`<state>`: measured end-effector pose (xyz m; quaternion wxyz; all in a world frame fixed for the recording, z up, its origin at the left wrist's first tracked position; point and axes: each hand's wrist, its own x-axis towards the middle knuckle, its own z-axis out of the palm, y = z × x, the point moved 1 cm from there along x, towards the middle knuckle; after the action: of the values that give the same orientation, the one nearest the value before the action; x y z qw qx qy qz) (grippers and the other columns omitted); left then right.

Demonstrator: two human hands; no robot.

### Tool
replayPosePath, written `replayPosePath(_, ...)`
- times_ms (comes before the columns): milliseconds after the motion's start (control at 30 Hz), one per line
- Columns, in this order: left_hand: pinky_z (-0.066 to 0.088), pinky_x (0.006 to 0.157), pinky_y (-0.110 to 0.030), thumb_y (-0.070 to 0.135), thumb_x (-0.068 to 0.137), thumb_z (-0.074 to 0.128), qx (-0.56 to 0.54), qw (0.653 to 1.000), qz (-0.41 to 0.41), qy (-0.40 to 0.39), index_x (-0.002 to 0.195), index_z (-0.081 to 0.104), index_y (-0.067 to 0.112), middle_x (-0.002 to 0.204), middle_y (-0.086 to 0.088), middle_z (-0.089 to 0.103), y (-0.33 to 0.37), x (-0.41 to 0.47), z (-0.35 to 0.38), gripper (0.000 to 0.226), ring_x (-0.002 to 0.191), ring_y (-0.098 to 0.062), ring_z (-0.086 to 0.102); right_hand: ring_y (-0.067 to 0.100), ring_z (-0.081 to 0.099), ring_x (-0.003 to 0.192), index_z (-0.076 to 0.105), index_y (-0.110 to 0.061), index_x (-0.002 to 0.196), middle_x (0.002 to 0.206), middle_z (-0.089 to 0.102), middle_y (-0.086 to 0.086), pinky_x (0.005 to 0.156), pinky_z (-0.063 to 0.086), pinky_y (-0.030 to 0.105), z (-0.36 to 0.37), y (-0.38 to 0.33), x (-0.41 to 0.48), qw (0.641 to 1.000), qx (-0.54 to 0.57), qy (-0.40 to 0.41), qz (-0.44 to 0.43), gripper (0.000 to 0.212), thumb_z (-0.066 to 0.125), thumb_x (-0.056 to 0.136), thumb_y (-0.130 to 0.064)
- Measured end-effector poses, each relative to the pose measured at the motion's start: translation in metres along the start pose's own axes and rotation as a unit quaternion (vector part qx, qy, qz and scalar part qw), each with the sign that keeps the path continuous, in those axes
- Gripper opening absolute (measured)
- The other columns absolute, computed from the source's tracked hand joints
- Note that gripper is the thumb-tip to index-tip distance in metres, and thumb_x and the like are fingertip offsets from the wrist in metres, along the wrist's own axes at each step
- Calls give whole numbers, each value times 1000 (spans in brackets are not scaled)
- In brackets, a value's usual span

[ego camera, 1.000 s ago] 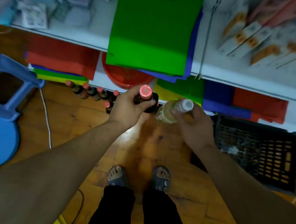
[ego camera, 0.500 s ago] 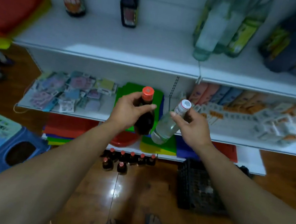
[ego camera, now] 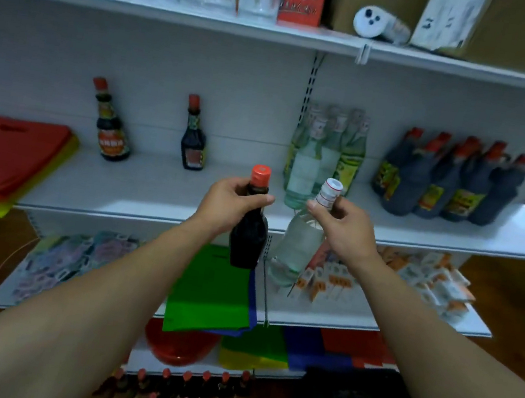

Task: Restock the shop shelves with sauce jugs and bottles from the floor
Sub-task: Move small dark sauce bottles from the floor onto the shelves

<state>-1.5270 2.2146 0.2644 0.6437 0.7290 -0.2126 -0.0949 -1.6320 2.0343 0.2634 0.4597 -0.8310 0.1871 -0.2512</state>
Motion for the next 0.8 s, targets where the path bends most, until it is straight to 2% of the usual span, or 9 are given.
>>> replayPosePath(100, 48, 72, -15, 16, 79, 76, 6, 1000, 8, 8, 94, 71, 12, 85, 0, 70, 14, 19, 13, 17, 75, -5, 59, 12, 67, 93, 73, -26, 100, 95, 74, -7, 87, 54, 42, -15, 1, 27, 1000, 0, 15, -8, 48, 65, 70, -62)
replayPosePath(200, 46, 63, -5, 15, 80, 75, 1, 1000, 12, 22, 94, 70, 12, 83, 3, 69, 21, 40, 25, 15, 73, -3, 58, 16, 66, 92, 74, -25, 98, 95, 74, -4, 81, 52, 37, -29, 6, 58, 999, -24, 31, -9, 33, 68, 79, -51)
replayPosePath(367, 46, 60, -5, 17, 81, 75, 10, 998, 1, 58, 97, 70, 13, 81, 9, 67, 24, 80, 41, 18, 71, 2, 59, 19, 64, 87, 73, -24, 94, 89, 72, -2, 76, 50, 37, -47, 25, 118, 999, -19, 49, -7, 26, 68, 82, -46)
replayPosePath(433, 44, 58, -3, 16, 81, 74, 15, 997, -2, 72, 100, 70, 10, 82, 7, 67, 21, 94, 46, 20, 71, 0, 59, 20, 64, 87, 73, -23, 96, 90, 72, -1, 76, 51, 37, -48, 33, 142, 998, -24, 54, -4, 30, 68, 81, -48)
replayPosePath(500, 46, 61, -7, 16, 81, 74, 19, 996, -9, 82, 100, 69, 10, 83, 6, 69, 17, 105, 51, 20, 74, -4, 61, 22, 65, 88, 72, -21, 98, 92, 73, 1, 75, 52, 37, -46, 42, 163, 999, -29, 46, -8, 34, 68, 80, -49)
replayPosePath(633, 47, 68, -15, 18, 82, 74, 38, 994, -17, 100, 95, 69, 12, 86, 0, 70, 9, 123, 57, 16, 76, -8, 62, 25, 65, 101, 69, -23, 110, 109, 72, 2, 88, 53, 42, -36, 60, 195, 1000, 1, 6, 2, 53, 64, 74, -60)
replayPosePath(800, 47, 65, -12, 18, 80, 76, 42, 991, -39, 123, 96, 70, 12, 85, 1, 70, -1, 140, 60, 18, 76, -7, 63, 22, 67, 94, 70, -28, 104, 103, 74, -2, 85, 55, 39, -20, 71, 218, 1000, 26, 3, -3, 50, 63, 70, -64)
